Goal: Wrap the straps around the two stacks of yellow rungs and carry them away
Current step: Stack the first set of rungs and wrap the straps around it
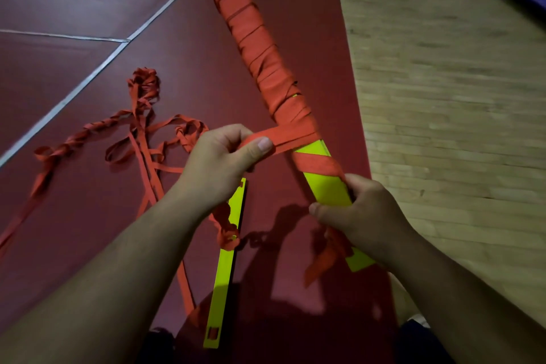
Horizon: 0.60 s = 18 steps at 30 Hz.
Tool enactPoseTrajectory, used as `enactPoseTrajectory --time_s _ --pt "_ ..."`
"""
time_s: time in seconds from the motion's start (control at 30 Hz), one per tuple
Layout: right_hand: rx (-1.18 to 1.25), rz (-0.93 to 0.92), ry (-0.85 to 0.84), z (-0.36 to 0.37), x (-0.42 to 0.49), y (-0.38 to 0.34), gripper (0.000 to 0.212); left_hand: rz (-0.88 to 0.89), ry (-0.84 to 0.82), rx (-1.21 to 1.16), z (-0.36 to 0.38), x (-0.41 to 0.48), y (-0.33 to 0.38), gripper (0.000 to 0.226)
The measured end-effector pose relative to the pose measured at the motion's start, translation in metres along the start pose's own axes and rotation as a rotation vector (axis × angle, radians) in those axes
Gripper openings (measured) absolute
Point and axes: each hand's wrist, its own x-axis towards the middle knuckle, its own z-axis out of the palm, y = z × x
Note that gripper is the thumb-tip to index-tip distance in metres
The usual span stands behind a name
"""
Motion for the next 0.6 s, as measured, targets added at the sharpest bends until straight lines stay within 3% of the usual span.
enactPoseTrajectory --time_s 0.2,0.3,0.43,0.5,0.6 --pt "0.182 0.024 -0.133 0.005 -0.006 -0.003 0.031 -0.183 -0.125 -0.144 0.012 -0.006 -0.017 0.033" --pt "0.362 0.070 -0.317 0.003 -0.011 -0.006 0.032 -0.216 -0.290 -0.444 0.017 -0.012 -0.023 0.033" --pt "0.690 0.176 -0.649 0.003 -0.016 -0.007 0.027 -0.234 -0.542 -0.882 0.019 -0.018 -0.017 0.050" --pt "0.771 0.227 -0.720 0.002 -0.015 -0.004 0.022 -0.218 -0.507 -0.909 0.025 -0.019 -0.010 0.048" --pt "0.692 0.266 -0.645 0.001 -0.008 -0.002 0.035 -0.254 -0.233 -0.705 0.031 -0.016 -0.004 0.037"
